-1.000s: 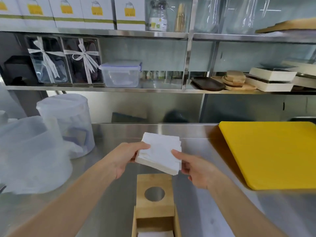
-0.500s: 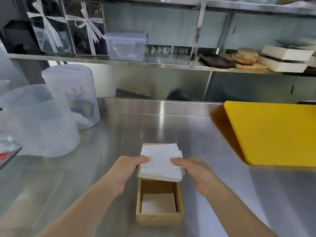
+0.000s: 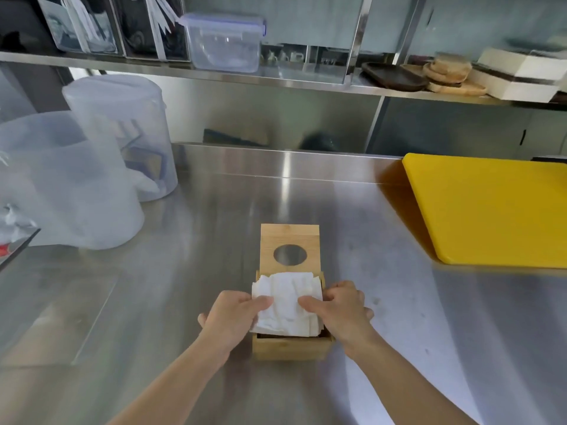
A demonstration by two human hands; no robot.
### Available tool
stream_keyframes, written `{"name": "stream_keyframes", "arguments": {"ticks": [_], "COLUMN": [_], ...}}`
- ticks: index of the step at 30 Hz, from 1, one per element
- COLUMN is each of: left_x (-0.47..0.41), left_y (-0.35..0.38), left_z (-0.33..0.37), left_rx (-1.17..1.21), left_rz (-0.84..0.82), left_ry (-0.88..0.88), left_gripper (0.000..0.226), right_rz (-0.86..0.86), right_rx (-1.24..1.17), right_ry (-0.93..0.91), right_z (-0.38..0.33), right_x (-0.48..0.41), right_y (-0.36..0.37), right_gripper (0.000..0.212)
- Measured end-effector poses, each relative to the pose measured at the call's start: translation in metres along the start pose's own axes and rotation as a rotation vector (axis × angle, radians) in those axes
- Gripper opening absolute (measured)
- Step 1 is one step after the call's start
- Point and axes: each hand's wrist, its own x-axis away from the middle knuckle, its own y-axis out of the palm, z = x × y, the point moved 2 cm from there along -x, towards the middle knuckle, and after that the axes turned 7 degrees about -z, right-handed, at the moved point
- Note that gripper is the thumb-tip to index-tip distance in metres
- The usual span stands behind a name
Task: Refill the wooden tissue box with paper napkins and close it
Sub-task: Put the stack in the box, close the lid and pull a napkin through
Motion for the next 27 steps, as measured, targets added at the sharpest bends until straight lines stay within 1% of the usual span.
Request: {"name": "stream_keyframes", "arguments": {"ticks": [3,5,7,11,13,16,17,20,27], "left_x": [-0.005,-0.007,-0.007,-0.008,-0.006,-0.003,-0.002,-0.002,-0.015], "left_y": [0.002,0.004,0.007,0.013,0.017,0.024,0.025,0.026,0.022], "left_z": [-0.001,-0.001,-0.002,-0.005,-0.005,-0.005,-0.004,-0.001,0.005], "left_rx": [-0.169,-0.266,-0.361,-0.515,-0.550,-0.592,-0.607,-0.626,-0.682], "left_rz": [0.101,0.138,0.125,0.091,0.086,0.124,0.145,0.173,0.071], "left_ry": [0.073,0.125,0.176,0.233,0.231,0.237,0.238,0.233,0.173], "left_gripper": [0.055,0.046,0.038,0.029,0.033,0.053,0.055,0.050,0.047], "right_rz": [-0.006,0.009,0.004,0.013,0.019,0.021,0.022,0.008,-0.080], "right_rx": [0.126,0.204,0.271,0.367,0.405,0.482,0.500,0.539,0.662], "right_ry": [-0.025,-0.035,-0.046,-0.101,-0.125,-0.132,-0.128,-0.109,-0.033], "right_z": [-0.001,-0.002,-0.002,-0.004,-0.005,-0.008,-0.009,-0.012,-0.023], "right_x": [-0.001,0.000,0.001,0.002,0.001,-0.001,-0.002,-0.002,-0.004], "right_y": [-0.001,-0.001,0.001,0.002,0.003,0.004,0.004,0.004,-0.001], "right_gripper": [0.030,0.033,0.035,0.038,0.038,0.037,0.036,0.035,0.025]}}
